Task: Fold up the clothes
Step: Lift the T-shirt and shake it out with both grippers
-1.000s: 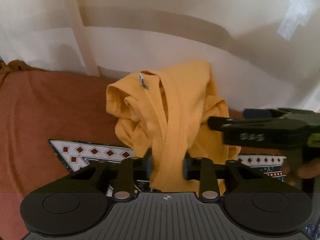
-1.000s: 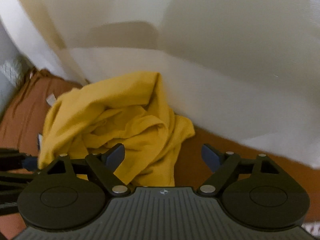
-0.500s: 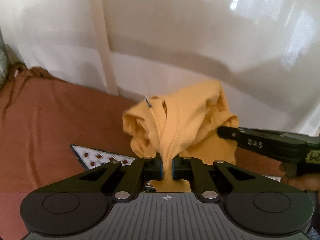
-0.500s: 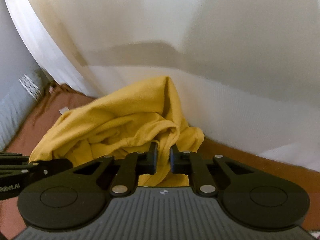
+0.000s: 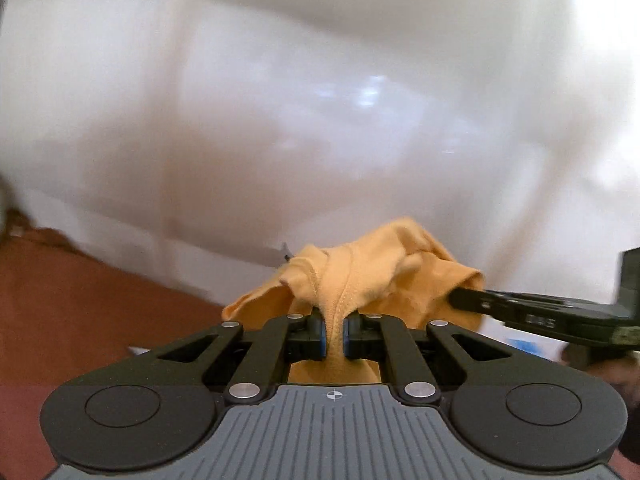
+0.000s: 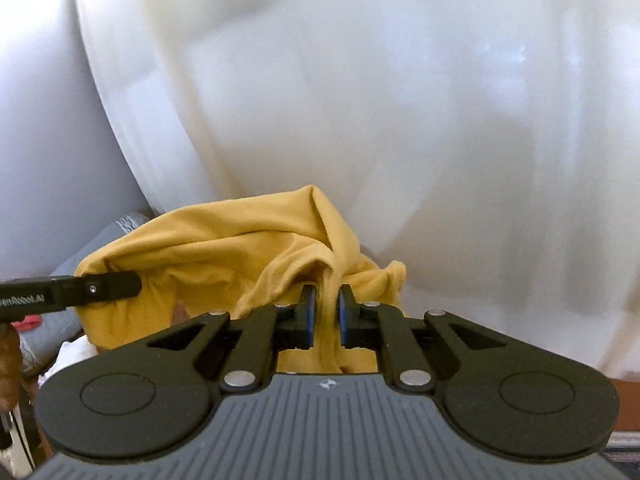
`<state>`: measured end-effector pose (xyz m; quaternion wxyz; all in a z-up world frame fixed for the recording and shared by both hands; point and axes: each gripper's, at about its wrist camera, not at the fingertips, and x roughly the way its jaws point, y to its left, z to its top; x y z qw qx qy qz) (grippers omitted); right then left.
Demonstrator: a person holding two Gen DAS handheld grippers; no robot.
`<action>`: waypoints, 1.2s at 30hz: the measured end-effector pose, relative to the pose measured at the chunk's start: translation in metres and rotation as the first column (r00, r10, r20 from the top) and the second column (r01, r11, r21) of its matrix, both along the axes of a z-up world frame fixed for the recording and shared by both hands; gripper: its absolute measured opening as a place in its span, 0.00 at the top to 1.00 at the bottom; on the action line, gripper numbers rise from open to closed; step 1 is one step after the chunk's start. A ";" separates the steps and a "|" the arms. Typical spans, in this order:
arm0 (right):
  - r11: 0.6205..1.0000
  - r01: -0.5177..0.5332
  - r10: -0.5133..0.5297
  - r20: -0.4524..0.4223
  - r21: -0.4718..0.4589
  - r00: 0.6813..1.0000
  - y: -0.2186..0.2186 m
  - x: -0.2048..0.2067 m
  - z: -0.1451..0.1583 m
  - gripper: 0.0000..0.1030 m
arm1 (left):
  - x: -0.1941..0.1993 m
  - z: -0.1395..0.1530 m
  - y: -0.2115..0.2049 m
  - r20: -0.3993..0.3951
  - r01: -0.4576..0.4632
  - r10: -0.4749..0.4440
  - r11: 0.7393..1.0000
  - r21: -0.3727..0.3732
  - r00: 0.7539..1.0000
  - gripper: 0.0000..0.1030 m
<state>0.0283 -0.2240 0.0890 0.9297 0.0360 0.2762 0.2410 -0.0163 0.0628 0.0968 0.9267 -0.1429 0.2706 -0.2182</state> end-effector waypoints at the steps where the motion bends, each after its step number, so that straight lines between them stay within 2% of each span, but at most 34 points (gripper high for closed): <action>1: 1.000 0.017 -0.017 0.010 -0.002 1.000 -0.012 -0.020 0.008 0.88 | -0.014 0.005 -0.004 0.005 0.050 -0.050 0.998 -0.029 0.999 0.98; 4: 0.997 0.077 -0.077 0.018 -0.007 0.997 -0.051 -0.080 0.024 0.88 | -0.048 0.005 -0.032 -0.013 0.228 -0.230 0.971 -0.070 0.973 0.98; 8: 0.983 0.179 -0.180 -0.048 -0.038 0.982 -0.107 -0.158 0.009 0.88 | -0.086 -0.023 -0.088 -0.118 0.419 -0.422 0.907 -0.044 0.899 0.98; 11: 0.959 0.281 -0.285 -0.159 -0.047 0.945 -0.155 -0.207 -0.031 0.88 | -0.105 -0.064 -0.132 -0.252 0.518 -0.511 0.854 -0.040 0.822 0.98; 14: 0.923 0.380 -0.382 -0.281 -0.065 0.880 -0.196 -0.244 -0.084 0.87 | -0.130 -0.112 -0.173 -0.383 0.563 -0.530 0.826 -0.030 0.757 0.98; 17: 0.899 0.427 -0.428 -0.395 -0.096 0.813 -0.226 -0.268 -0.139 0.87 | -0.157 -0.144 -0.206 -0.479 0.587 -0.521 0.810 -0.016 0.706 0.98; 20: 0.900 0.410 -0.430 -0.454 -0.146 0.780 -0.231 -0.280 -0.185 0.86 | -0.186 -0.160 -0.234 -0.529 0.613 -0.516 0.790 0.010 0.674 0.98; 22: 0.904 0.400 -0.420 -0.484 -0.150 0.768 -0.240 -0.291 -0.208 0.82 | -0.196 -0.171 -0.251 -0.561 0.609 -0.489 0.793 0.033 0.668 0.97; 25: 0.911 0.394 -0.399 -0.506 -0.123 0.765 -0.251 -0.301 -0.214 0.72 | -0.203 -0.179 -0.267 -0.588 0.579 -0.453 0.815 0.032 0.670 0.97; 27: 0.920 0.372 -0.380 -0.491 -0.119 0.784 -0.257 -0.308 -0.208 0.63 | -0.202 -0.177 -0.275 -0.593 0.545 -0.426 0.838 0.027 0.684 0.96; 29: 0.923 0.363 -0.379 -0.462 -0.126 0.802 -0.266 -0.314 -0.199 0.51 | -0.200 -0.173 -0.281 -0.594 0.516 -0.409 0.857 0.013 0.693 0.96; 30: 0.921 0.370 -0.383 -0.445 -0.121 0.810 -0.271 -0.317 -0.194 0.49 | -0.199 -0.168 -0.284 -0.589 0.508 -0.408 0.861 0.006 0.698 0.95; 32: 0.917 0.383 -0.393 -0.408 -0.109 0.824 -0.279 -0.322 -0.184 0.48 | -0.195 -0.164 -0.294 -0.577 0.509 -0.404 0.861 0.023 0.710 0.94; 34: 0.925 0.374 -0.370 -0.379 -0.067 0.848 -0.281 -0.328 -0.173 0.48 | -0.188 -0.162 -0.305 -0.566 0.521 -0.409 0.853 0.043 0.716 0.89; 35: 0.930 0.366 -0.355 -0.365 -0.041 0.861 -0.280 -0.331 -0.168 0.48 | -0.183 -0.161 -0.314 -0.564 0.534 -0.420 0.844 0.044 0.711 0.84; 36: 0.934 0.357 -0.343 -0.349 -0.026 0.872 -0.278 -0.334 -0.163 0.48 | -0.178 -0.162 -0.321 -0.565 0.549 -0.433 0.835 0.042 0.702 0.73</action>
